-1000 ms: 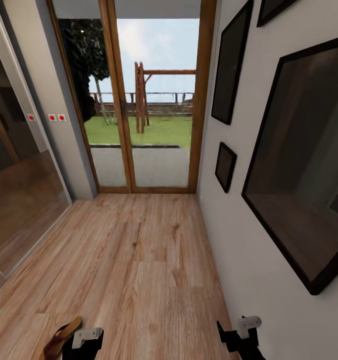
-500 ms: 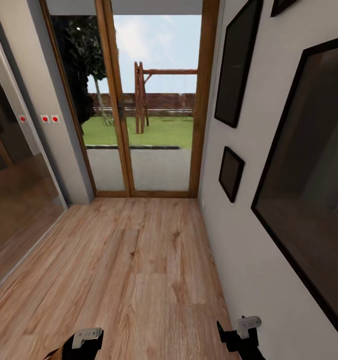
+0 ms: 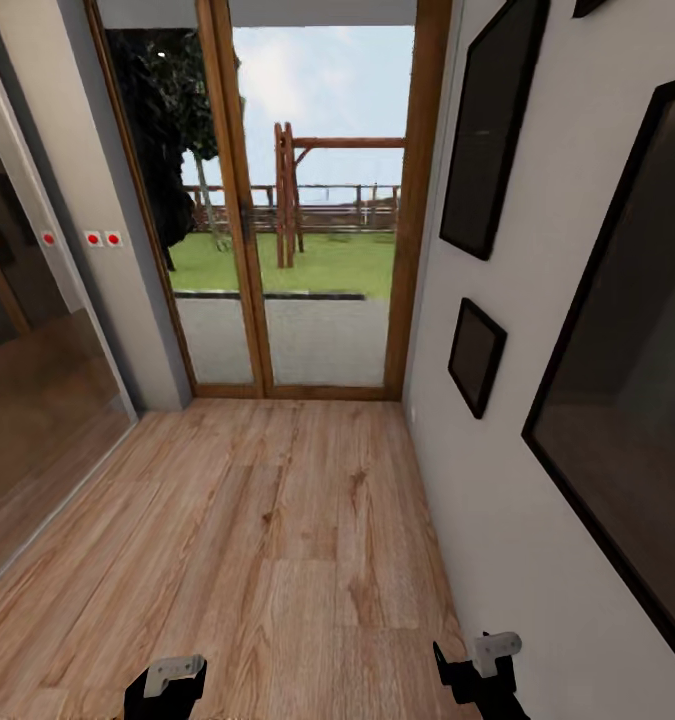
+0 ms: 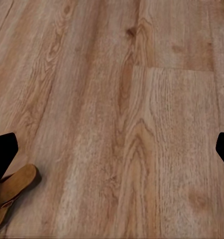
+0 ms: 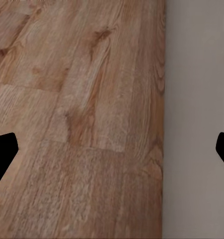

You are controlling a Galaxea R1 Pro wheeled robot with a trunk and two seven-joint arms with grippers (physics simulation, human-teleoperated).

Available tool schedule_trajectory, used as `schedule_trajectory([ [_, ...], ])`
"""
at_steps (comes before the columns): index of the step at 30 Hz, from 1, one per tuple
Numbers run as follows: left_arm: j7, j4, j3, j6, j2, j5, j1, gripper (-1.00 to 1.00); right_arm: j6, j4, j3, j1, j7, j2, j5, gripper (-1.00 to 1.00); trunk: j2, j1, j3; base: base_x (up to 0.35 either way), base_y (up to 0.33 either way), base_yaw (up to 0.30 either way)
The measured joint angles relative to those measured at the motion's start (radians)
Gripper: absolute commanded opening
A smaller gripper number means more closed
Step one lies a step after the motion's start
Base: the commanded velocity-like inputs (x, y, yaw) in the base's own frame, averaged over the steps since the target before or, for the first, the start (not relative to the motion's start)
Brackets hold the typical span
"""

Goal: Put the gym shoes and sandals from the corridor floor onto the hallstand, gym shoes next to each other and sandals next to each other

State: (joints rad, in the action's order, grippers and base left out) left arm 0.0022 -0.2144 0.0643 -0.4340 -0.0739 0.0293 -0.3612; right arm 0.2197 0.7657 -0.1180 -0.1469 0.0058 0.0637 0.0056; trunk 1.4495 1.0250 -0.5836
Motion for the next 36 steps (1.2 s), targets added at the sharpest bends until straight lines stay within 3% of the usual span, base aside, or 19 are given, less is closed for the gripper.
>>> schedule_trajectory([
  [36,0.0,0.0,0.006,0.0,-0.003,0.001,0.001,1.0,0.0,-0.011,0.001,0.0,-0.002,0.0,0.001,1.0,0.0,0.0,0.0,0.001,0.0,0.27],
])
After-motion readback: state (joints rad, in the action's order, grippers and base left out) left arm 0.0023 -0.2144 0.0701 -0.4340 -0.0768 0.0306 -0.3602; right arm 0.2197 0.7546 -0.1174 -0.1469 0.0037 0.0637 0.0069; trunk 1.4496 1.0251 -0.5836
